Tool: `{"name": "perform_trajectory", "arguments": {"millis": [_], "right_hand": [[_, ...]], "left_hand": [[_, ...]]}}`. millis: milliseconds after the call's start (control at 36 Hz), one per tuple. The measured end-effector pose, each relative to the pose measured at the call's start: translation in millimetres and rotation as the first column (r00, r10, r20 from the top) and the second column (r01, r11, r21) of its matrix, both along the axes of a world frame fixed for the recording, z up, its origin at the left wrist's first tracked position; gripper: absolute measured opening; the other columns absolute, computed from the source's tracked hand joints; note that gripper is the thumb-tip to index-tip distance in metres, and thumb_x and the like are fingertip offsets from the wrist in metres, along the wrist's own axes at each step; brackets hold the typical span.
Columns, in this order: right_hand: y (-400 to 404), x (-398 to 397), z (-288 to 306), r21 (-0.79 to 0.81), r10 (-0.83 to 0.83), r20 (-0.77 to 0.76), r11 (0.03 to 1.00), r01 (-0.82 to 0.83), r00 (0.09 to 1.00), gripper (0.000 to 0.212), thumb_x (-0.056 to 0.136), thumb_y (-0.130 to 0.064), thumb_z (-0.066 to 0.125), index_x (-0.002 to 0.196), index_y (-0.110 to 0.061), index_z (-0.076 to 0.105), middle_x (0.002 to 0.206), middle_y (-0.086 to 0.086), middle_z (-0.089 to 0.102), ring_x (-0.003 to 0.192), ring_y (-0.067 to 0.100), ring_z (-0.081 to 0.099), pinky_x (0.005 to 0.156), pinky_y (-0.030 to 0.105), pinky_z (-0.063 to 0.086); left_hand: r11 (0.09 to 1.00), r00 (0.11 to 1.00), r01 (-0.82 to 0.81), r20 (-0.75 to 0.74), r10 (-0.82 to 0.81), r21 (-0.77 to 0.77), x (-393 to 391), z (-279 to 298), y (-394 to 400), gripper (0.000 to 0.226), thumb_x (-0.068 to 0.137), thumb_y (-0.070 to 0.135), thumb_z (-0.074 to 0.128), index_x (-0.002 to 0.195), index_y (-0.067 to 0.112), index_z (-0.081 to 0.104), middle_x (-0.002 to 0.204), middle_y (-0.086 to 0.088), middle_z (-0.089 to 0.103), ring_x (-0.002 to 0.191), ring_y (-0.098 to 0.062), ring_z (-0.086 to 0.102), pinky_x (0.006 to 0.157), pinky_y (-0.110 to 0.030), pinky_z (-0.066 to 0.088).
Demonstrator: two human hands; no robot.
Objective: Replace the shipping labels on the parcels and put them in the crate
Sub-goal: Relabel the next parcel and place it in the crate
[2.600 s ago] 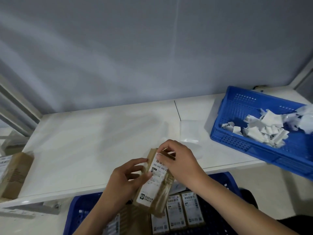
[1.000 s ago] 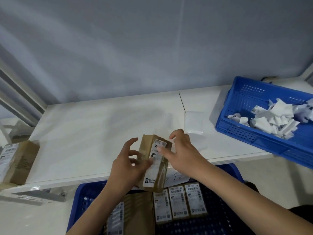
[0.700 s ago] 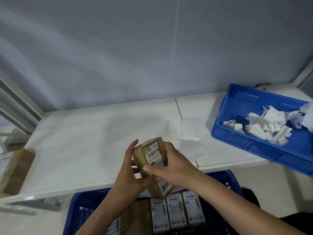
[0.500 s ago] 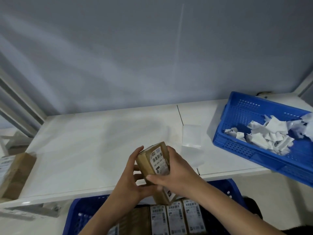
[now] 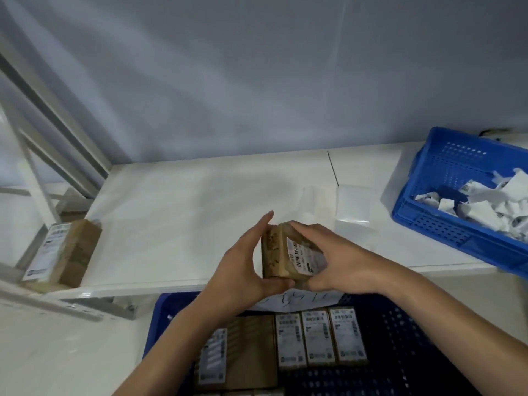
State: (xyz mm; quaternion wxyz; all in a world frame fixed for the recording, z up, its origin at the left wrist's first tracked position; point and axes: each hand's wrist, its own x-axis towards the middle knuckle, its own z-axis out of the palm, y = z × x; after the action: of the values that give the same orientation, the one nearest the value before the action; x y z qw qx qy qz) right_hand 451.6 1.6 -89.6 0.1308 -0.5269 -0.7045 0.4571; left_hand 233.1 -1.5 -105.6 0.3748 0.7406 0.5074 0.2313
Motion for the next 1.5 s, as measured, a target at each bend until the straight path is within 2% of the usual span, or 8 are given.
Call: {"name": "perform_trajectory", "arguments": {"millis": [83, 167, 306, 444, 694, 889, 1250, 1500], "right_hand": [[-2, -2, -3, -0.003, 0.006, -0.003, 1.000, -0.006, 1.000, 0.097, 0.071, -0.028, 0.088, 0.145, -0.054, 0.032, 0.133, -0.012, 0.048, 0.125, 0.004, 0.047, 0.109, 0.031, 0.044], [-4, 0, 2, -0.020, -0.021, 0.013, 1.000, 0.021, 1.000, 0.102, 0.074, -0.038, 0.088, 0.150, -0.055, 0.023, 0.147, -0.024, 0.032, 0.134, -0.003, 0.033, 0.108, 0.016, 0.030], [-8, -10, 12, 0.109, -0.211, -0.123, 0.968, 0.224, 0.970, 0.039, 0.081, -0.042, 0.080, 0.116, -0.039, 0.065, 0.118, -0.019, 0.064, 0.110, -0.003, 0.059, 0.100, 0.032, 0.051], [-10, -14, 7, 0.113, -0.234, -0.125, 0.962, 0.248, 0.964, 0.004, 0.087, -0.029, 0.076, 0.088, -0.031, 0.073, 0.093, -0.014, 0.073, 0.092, 0.003, 0.067, 0.090, 0.036, 0.056], [-9, -17, 5, 0.058, -0.324, -0.175, 0.939, 0.338, 0.930, 0.007, 0.091, -0.019, 0.070, 0.088, -0.025, 0.075, 0.082, -0.011, 0.073, 0.081, 0.003, 0.068, 0.078, 0.020, 0.053], [-10, -22, 14, -0.036, -0.445, -0.305, 0.889, 0.457, 0.842, 0.011, 0.090, -0.014, 0.070, 0.082, -0.020, 0.076, 0.078, 0.001, 0.074, 0.079, 0.021, 0.071, 0.079, 0.035, 0.058], [-11, -20, 21, -0.100, -0.499, -0.276, 0.865, 0.492, 0.821, 0.014, 0.089, -0.012, 0.067, 0.081, -0.019, 0.076, 0.071, 0.004, 0.072, 0.065, 0.009, 0.066, 0.070, 0.026, 0.055], [-9, -18, 20, -0.119, -0.507, -0.222, 0.862, 0.493, 0.833, 0.014, 0.092, -0.014, 0.064, 0.083, -0.017, 0.074, 0.064, -0.001, 0.069, 0.061, 0.008, 0.067, 0.062, 0.018, 0.050]], "left_hand": [[0.999, 1.000, -0.011, -0.028, 0.012, 0.044, -1, -1, -1, 0.109, 0.064, 0.041, 0.095, 0.154, 0.039, 0.034, 0.137, 0.021, 0.049, 0.119, 0.015, 0.045, 0.092, 0.005, 0.033], [0.993, 0.997, -0.071, -0.025, 0.074, 0.099, -2, 0, 0, 0.095, 0.058, 0.049, 0.095, 0.140, 0.033, 0.049, 0.125, 0.021, 0.050, 0.115, 0.016, 0.045, 0.085, 0.005, 0.037], [0.981, 0.992, -0.120, -0.015, 0.124, 0.152, -1, 1, 3, 0.089, 0.058, 0.047, 0.095, 0.134, 0.032, 0.050, 0.120, 0.022, 0.045, 0.112, 0.017, 0.044, 0.082, 0.003, 0.039], [0.975, 0.993, -0.101, -0.040, 0.111, 0.196, 1, -3, 1, 0.089, 0.061, 0.040, 0.094, 0.137, 0.027, 0.049, 0.121, 0.021, 0.043, 0.113, 0.014, 0.044, 0.084, 0.003, 0.039], [0.968, 0.995, -0.087, -0.023, 0.095, 0.236, 1, -3, -1, 0.094, 0.065, 0.039, 0.094, 0.145, 0.032, 0.045, 0.128, 0.017, 0.045, 0.113, 0.003, 0.045, 0.086, 0.002, 0.040], [0.919, 0.995, -0.052, -0.054, 0.080, 0.391, -2, -1, 0, 0.067, 0.069, 0.045, 0.089, 0.128, 0.040, 0.058, 0.133, 0.006, 0.045, 0.121, -0.012, 0.049, 0.088, -0.010, 0.047], [0.906, 0.996, -0.023, -0.070, 0.058, 0.423, 0, -3, -1, 0.059, 0.074, 0.059, 0.076, 0.126, 0.046, 0.052, 0.134, 0.005, 0.043, 0.122, -0.015, 0.047, 0.089, -0.025, 0.056], [0.890, 0.992, 0.007, -0.112, 0.050, 0.456, 1, -2, -3, 0.059, 0.072, 0.066, 0.066, 0.125, 0.043, 0.052, 0.130, 0.005, 0.043, 0.115, -0.013, 0.047, 0.083, -0.017, 0.051]]}}
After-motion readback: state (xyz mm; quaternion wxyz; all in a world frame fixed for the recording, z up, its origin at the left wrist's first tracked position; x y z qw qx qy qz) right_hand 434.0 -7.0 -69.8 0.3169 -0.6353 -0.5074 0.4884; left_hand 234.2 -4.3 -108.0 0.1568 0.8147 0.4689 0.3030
